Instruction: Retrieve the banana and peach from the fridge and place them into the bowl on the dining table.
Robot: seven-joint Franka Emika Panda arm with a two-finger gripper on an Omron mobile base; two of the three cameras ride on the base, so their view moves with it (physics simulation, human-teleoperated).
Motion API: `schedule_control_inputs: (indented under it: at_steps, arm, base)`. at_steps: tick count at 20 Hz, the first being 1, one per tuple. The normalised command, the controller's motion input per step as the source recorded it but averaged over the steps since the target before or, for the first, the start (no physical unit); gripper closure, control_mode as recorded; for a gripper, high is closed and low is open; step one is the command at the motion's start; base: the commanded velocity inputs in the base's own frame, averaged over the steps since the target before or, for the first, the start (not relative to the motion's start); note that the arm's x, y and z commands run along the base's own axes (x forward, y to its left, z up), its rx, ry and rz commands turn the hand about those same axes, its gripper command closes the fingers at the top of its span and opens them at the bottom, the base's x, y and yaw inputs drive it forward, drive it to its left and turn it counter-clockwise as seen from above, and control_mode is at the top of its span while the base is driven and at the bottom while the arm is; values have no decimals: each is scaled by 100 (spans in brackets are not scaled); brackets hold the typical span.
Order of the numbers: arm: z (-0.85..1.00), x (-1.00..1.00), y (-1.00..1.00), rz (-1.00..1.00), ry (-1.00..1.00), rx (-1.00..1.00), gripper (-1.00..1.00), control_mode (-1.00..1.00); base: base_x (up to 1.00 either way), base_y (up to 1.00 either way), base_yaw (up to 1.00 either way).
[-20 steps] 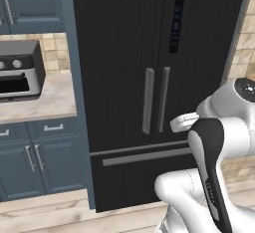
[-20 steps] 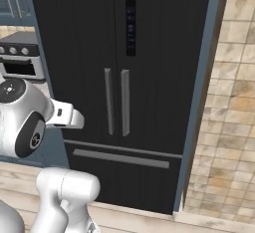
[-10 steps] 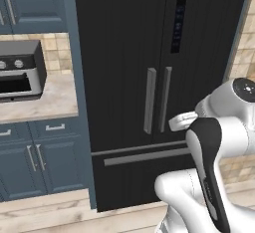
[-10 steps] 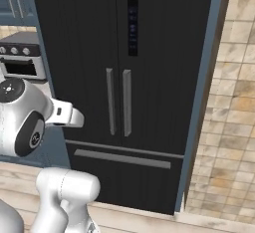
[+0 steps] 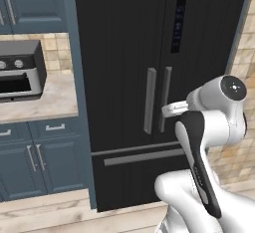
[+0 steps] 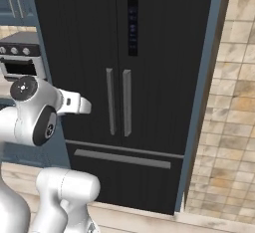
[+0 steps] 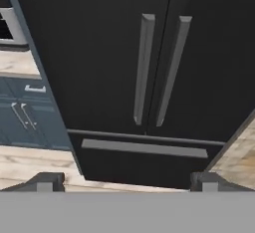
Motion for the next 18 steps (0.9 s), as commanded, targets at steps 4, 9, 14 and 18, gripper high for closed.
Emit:
schedule_control_inputs:
  at_steps: [4,9,14,18]
  arm:
    - [1,39,0,3,-22,0,-100,-100]
    - [1,40,0,3,-24,0,-100,-100]
    - [11,36,1,0,-13,0,-100,-100]
    - [27,26,0,0,0,0,-100,-100]
  base:
    - [0,0,0]
    - [0,0,0]
    - [0,0,0]
    - [0,0,0]
